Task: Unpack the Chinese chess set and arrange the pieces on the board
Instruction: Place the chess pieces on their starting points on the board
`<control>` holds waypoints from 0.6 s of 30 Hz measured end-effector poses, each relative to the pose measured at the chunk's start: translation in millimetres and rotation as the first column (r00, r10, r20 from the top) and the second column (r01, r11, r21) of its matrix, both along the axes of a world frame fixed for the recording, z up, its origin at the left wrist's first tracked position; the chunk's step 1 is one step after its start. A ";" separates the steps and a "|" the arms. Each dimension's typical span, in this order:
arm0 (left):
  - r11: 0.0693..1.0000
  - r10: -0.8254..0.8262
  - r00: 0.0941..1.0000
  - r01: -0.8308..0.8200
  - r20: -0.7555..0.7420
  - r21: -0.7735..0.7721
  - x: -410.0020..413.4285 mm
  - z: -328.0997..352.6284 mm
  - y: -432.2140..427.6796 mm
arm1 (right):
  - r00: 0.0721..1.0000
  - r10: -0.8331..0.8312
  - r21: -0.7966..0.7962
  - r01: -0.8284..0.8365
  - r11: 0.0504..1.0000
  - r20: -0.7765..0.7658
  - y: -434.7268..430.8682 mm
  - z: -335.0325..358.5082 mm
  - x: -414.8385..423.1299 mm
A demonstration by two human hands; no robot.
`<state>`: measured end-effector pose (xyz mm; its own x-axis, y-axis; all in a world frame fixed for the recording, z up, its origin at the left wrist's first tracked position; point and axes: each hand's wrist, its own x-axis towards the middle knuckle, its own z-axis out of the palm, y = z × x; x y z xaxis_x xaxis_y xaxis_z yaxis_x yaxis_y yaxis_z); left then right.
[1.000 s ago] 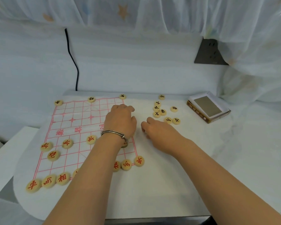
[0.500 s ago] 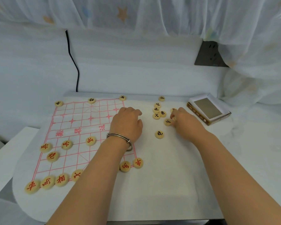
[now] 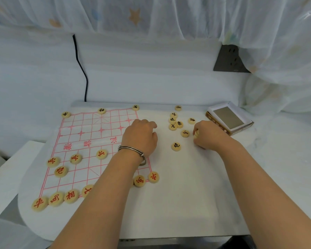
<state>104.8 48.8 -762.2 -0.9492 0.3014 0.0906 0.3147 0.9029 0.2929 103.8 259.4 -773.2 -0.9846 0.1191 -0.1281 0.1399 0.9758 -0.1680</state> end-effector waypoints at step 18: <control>0.975 0.217 0.975 -0.218 0.041 0.037 4.8 13.4 -126.3 | 0.939 0.288 -0.039 -0.301 0.953 -0.189 -135.2 34.5 -25.7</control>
